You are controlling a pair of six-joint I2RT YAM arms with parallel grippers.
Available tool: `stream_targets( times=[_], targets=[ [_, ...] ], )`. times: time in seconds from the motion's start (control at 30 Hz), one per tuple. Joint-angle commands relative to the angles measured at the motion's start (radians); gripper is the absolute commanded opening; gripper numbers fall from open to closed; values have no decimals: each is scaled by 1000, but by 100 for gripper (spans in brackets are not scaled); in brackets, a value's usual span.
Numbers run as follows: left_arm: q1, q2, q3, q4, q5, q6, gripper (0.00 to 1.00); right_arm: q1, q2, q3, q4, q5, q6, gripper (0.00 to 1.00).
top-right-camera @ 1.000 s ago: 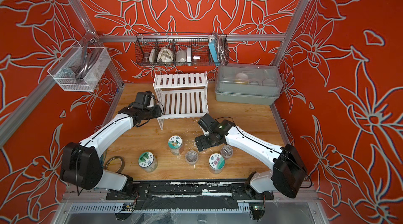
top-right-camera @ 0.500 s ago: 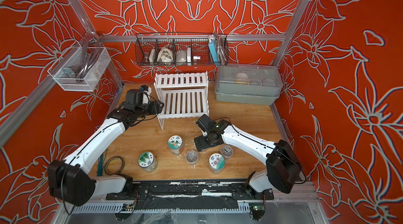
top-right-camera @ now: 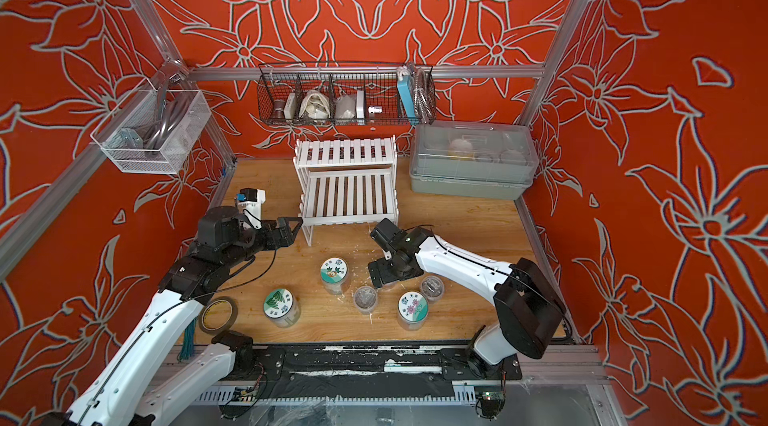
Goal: Place the seed container on the shelf
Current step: Pick up the seed jar at the center of the board.
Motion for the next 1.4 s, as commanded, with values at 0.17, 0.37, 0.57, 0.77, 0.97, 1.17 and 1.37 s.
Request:
stream_targets(
  times=[0.17, 0.37, 0.57, 0.77, 0.97, 1.17, 1.37],
  targets=[
    [1, 4, -2, 17, 36, 3, 95, 4, 31, 28, 9, 40, 32, 99],
    [1, 10, -13, 23, 36, 3, 95, 3, 48, 35, 5, 65, 36, 99],
    [1, 18, -13, 21, 36, 6, 95, 2, 72, 45, 1, 69, 39, 92],
    [1, 22, -17, 23, 39, 4, 95, 2, 85, 51, 4, 66, 33, 86],
    [1, 28, -20, 26, 46, -3, 95, 2, 80, 57, -9, 65, 28, 79],
    [1, 33, -24, 26, 50, -6, 95, 2, 52, 95, -71, 73, 0, 72],
    [1, 36, -24, 33, 67, -9, 95, -18, 9, 131, -129, 63, -29, 67]
  ],
)
